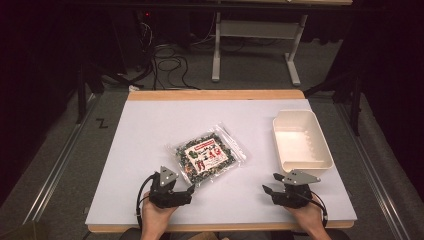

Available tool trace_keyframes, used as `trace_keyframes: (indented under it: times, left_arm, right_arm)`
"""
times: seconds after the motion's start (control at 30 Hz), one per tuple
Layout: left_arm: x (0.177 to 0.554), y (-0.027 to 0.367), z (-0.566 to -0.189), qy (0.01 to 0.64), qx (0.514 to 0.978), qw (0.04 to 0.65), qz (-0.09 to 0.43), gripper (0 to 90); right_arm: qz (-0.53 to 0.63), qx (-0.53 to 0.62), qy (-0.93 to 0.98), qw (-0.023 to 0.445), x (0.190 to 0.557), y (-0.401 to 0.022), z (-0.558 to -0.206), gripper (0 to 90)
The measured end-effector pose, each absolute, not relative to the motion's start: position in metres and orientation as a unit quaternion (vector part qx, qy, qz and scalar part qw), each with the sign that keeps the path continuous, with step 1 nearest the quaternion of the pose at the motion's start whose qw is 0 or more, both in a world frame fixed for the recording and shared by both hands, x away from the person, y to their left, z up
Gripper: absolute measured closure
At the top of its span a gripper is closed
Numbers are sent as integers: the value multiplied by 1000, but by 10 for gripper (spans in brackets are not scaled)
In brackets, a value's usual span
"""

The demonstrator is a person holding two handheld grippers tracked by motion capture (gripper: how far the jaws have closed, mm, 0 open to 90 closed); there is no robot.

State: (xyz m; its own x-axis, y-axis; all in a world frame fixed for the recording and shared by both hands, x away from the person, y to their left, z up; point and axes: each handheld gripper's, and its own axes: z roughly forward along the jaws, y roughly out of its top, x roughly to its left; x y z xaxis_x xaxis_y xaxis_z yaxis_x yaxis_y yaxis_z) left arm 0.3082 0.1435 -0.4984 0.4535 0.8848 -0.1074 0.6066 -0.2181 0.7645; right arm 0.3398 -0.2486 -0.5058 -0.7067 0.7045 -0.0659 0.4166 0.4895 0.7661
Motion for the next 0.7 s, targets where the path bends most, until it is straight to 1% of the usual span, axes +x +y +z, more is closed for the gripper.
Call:
trace_keyframes:
  times: [0.13,0.33,0.5,0.6,0.7]
  left_arm:
    - [308,143,-498,492,759,386,179,186]
    - [310,144,-495,494,754,393,180,189]
    - [312,143,-493,492,753,397,183,189]
    - [314,144,-492,495,753,391,187,191]
    - [316,147,-491,505,751,381,191,194]
  right_arm:
    - [377,332,845,184,340,-248,-506,395]
    - [403,339,826,200,337,-250,-503,401]
    - [416,335,819,209,336,-251,-500,371]
    - [410,341,819,212,336,-250,-501,331]
    - [402,349,819,213,338,-251,-500,333]
